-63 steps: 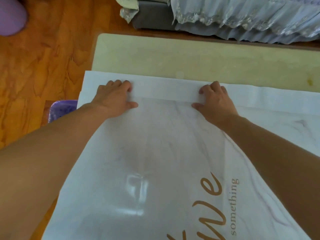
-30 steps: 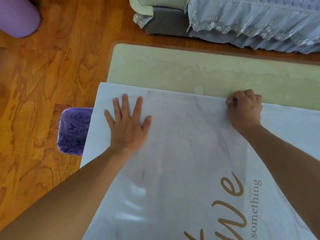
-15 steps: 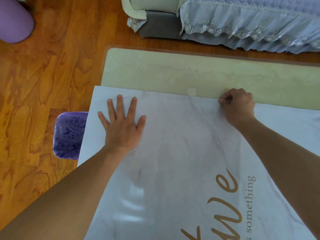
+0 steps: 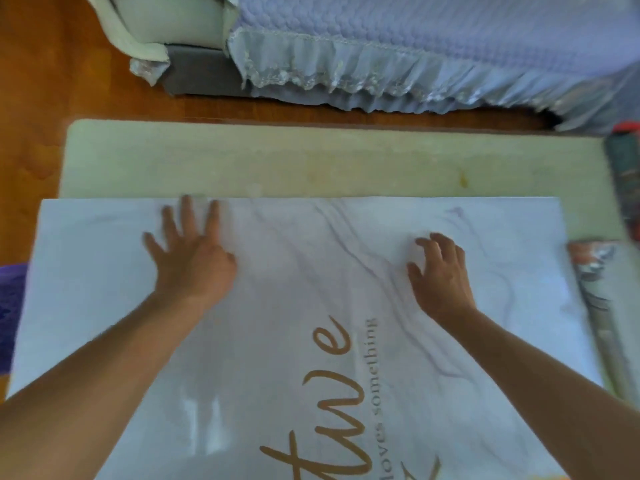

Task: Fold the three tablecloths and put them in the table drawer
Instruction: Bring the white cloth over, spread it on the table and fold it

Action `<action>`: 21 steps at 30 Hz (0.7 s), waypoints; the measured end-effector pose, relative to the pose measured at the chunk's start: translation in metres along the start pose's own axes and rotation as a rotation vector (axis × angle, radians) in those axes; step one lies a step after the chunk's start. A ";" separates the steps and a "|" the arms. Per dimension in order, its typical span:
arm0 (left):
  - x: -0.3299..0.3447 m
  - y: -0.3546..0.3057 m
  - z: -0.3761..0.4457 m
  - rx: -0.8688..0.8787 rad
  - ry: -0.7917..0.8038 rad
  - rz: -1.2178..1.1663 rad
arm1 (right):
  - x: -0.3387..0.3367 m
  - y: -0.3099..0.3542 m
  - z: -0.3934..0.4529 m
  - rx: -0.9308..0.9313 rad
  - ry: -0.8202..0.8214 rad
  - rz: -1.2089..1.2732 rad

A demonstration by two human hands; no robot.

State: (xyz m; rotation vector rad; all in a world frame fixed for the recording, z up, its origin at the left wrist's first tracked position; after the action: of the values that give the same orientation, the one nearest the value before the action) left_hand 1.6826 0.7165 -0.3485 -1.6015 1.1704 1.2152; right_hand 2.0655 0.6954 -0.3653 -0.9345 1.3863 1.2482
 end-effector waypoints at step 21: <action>0.052 -0.284 -0.065 0.077 0.371 0.141 | -0.050 -0.305 0.175 0.735 -0.028 0.279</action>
State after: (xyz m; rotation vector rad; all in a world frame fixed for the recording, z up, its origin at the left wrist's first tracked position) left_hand 1.9775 0.7183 -0.3683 -1.7576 1.5660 0.9669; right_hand 2.4007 0.8131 -0.3716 -0.2185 1.8082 0.8208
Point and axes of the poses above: each hand's wrist, its own z-axis towards the middle knuckle, its own x-axis out of the palm, y = z × x, the point moved 2 cm from there along z, towards the middle knuckle, and after that the axes turned 15 degrees about -y, right-handed, at the moved point
